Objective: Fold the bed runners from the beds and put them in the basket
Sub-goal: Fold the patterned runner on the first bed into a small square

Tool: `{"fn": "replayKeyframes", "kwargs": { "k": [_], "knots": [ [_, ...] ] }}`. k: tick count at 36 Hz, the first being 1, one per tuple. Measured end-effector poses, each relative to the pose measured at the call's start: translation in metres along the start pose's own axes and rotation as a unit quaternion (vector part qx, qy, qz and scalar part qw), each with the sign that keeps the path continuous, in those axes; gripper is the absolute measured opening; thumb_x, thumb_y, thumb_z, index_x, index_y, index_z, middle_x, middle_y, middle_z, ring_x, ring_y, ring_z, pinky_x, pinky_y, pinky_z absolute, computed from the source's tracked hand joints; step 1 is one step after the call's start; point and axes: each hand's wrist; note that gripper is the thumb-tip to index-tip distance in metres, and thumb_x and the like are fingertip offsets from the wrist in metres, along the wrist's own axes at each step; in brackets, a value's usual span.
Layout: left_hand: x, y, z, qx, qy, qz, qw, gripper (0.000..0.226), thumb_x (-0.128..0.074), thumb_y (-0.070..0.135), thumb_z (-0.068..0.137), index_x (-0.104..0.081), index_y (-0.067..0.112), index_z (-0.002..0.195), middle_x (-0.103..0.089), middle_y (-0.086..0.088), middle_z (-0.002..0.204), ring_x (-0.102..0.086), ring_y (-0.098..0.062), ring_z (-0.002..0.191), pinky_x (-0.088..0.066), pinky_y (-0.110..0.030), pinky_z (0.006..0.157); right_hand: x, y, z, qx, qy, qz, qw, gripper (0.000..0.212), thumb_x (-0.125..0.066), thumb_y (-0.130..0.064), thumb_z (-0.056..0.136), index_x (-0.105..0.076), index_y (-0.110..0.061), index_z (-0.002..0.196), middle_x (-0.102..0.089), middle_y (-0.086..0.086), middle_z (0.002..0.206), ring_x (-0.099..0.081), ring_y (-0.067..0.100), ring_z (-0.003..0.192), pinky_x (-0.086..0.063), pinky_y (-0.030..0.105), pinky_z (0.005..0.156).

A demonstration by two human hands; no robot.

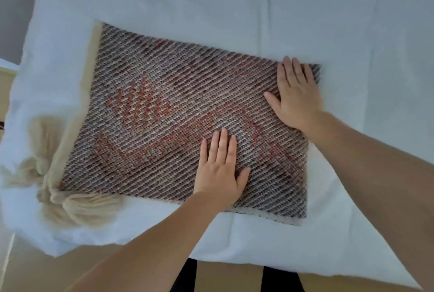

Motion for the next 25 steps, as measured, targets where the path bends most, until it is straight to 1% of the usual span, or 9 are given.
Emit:
{"fn": "replayKeyframes", "kwargs": {
  "k": [3,6,9,11,13,14,16,18,25],
  "knots": [
    [-0.011,0.032,0.004,-0.048,-0.011,0.018,0.999,0.075,-0.006,0.058,0.095,0.02,0.009,0.145,0.029,-0.008,0.15,0.026,-0.026,0.143,0.016,-0.049,0.115,-0.007,0.023,-0.011,-0.009,0.002,0.015,1.0,0.083,-0.008,-0.06,0.093,-0.005,-0.002,0.151,-0.002,0.017,0.16,0.0,0.031,0.147,0.005,0.045,0.119],
    [-0.02,0.048,0.0,-0.092,-0.024,0.047,0.994,0.07,-0.006,0.053,0.097,0.016,0.01,0.147,0.028,-0.007,0.151,0.03,-0.022,0.139,0.016,-0.05,0.115,-0.007,0.031,-0.011,-0.018,-0.004,0.019,1.0,0.078,-0.015,-0.056,0.096,-0.002,-0.003,0.151,0.003,0.017,0.16,0.003,0.031,0.147,0.004,0.044,0.119],
    [-0.023,0.048,-0.005,-0.112,-0.043,0.054,0.991,0.066,-0.002,0.052,0.096,0.022,0.012,0.143,0.031,-0.005,0.151,0.033,-0.019,0.137,0.017,-0.048,0.115,0.001,0.018,-0.004,-0.053,0.0,0.032,0.998,0.075,-0.016,-0.052,0.098,0.001,-0.002,0.151,0.009,0.018,0.159,0.009,0.032,0.147,0.003,0.046,0.119],
    [-0.021,0.041,-0.006,-0.117,-0.02,0.04,0.992,0.064,-0.005,0.049,0.098,0.017,0.013,0.145,0.02,-0.006,0.157,0.025,-0.018,0.142,0.013,-0.045,0.116,0.008,-0.002,-0.004,-0.067,0.011,0.053,0.996,0.074,-0.013,-0.052,0.098,0.002,-0.002,0.151,0.01,0.019,0.159,0.009,0.034,0.146,0.002,0.048,0.119],
    [-0.015,0.03,-0.004,-0.092,0.026,0.028,0.995,0.062,-0.01,0.045,0.099,0.005,0.011,0.148,0.009,-0.007,0.158,0.014,-0.019,0.145,0.008,-0.043,0.117,0.007,-0.024,-0.012,-0.065,0.017,0.066,0.996,0.074,-0.012,-0.051,0.098,0.003,-0.002,0.151,0.009,0.018,0.159,0.008,0.034,0.147,0.001,0.048,0.119],
    [-0.011,0.022,-0.002,-0.06,0.04,0.024,0.997,0.062,-0.009,0.045,0.098,0.003,0.01,0.149,0.008,-0.006,0.158,0.012,-0.019,0.145,0.008,-0.042,0.118,0.003,-0.033,-0.019,-0.065,0.018,0.071,0.995,0.073,-0.011,-0.051,0.098,0.002,-0.002,0.151,0.007,0.018,0.159,0.007,0.033,0.147,0.001,0.048,0.119],
    [-0.002,0.005,0.001,0.016,0.049,0.023,0.998,0.066,-0.006,0.046,0.096,0.002,0.009,0.151,0.009,-0.006,0.159,0.013,-0.021,0.146,0.009,-0.042,0.119,-0.009,-0.041,-0.035,-0.075,0.014,0.079,0.994,0.073,-0.01,-0.051,0.098,0.001,-0.001,0.151,0.005,0.018,0.16,0.006,0.032,0.147,0.001,0.047,0.119],
    [0.006,-0.011,0.003,0.052,0.052,0.029,0.997,0.069,-0.006,0.048,0.095,-0.002,0.009,0.152,0.006,-0.009,0.16,0.009,-0.024,0.147,0.01,-0.043,0.118,-0.024,-0.039,-0.052,-0.09,0.011,0.089,0.992,0.073,-0.009,-0.05,0.098,0.001,-0.001,0.151,0.005,0.017,0.16,0.006,0.031,0.147,0.002,0.047,0.119],
    [-0.003,-0.028,-0.002,0.011,0.034,0.078,0.996,0.07,-0.008,0.049,0.095,-0.003,0.007,0.152,0.001,-0.013,0.16,0.004,-0.026,0.148,0.004,-0.048,0.119,-0.056,-0.053,-0.126,-0.11,-0.009,0.133,0.985,0.072,-0.013,-0.047,0.098,-0.001,0.001,0.15,0.004,0.018,0.159,0.008,0.031,0.147,0.004,0.045,0.119]
  ]
}}
Point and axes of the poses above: each hand's wrist, its own z-axis towards the middle knuckle, its own x-axis out of the back of the hand, y = z × x
